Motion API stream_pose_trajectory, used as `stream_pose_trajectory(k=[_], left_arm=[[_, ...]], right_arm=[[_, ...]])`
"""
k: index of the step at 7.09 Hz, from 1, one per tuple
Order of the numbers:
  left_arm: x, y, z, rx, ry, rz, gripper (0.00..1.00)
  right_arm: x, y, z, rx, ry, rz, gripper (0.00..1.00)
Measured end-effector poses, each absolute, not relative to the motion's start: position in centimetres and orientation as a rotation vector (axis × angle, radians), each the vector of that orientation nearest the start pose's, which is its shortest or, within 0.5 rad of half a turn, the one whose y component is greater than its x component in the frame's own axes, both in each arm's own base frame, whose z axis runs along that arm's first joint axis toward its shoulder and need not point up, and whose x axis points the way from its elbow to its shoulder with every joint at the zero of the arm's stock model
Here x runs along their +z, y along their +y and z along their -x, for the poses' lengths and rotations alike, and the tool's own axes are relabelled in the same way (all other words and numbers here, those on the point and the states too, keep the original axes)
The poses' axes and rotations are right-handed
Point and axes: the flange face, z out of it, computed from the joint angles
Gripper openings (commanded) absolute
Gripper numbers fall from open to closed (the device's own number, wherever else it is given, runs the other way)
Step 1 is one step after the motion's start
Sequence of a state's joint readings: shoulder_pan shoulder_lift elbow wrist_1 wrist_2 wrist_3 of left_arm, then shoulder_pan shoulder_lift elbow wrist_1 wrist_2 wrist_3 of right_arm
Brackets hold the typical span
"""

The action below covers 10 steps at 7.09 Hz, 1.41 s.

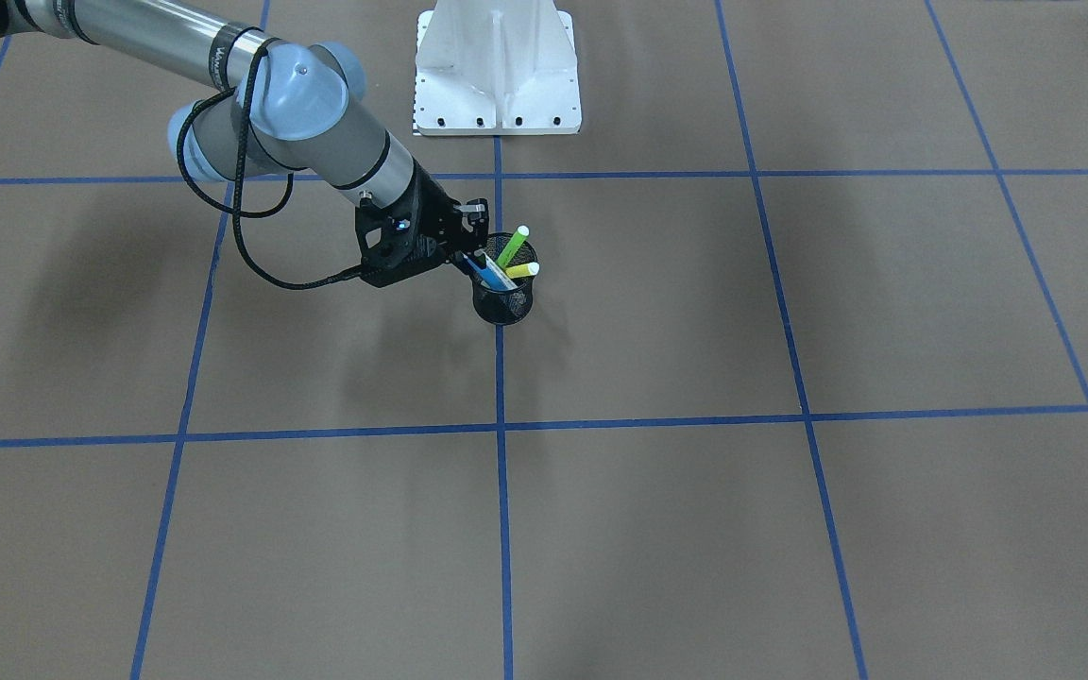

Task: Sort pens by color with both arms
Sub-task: 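Align the right gripper over the blue marker in the cup, then close the right gripper on the blue marker and lift it out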

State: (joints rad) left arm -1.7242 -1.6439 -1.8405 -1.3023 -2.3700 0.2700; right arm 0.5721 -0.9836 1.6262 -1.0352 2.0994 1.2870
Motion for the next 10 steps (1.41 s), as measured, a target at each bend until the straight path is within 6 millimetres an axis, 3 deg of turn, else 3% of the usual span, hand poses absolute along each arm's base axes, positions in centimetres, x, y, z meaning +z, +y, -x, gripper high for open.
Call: stream_pose_trajectory(k=[4,7,10], left_arm=[[51.7,-48.9,13.8,0.14,0.767,-0.237,0.99],[51.6,-48.9,13.8,0.14,0.767,-0.237,0.99],[51.7,-48.9,13.8,0.139,0.767,-0.236,0.99]], right_arm=[[21.9,-44.4,50.0,-0.058,-1.246,-0.041,0.24],[21.3,-46.5,46.8,-0.051,-1.267,-0.016,0.24],[18.1,-46.2,42.5,-0.045,-1.275,0.012,0.24]])
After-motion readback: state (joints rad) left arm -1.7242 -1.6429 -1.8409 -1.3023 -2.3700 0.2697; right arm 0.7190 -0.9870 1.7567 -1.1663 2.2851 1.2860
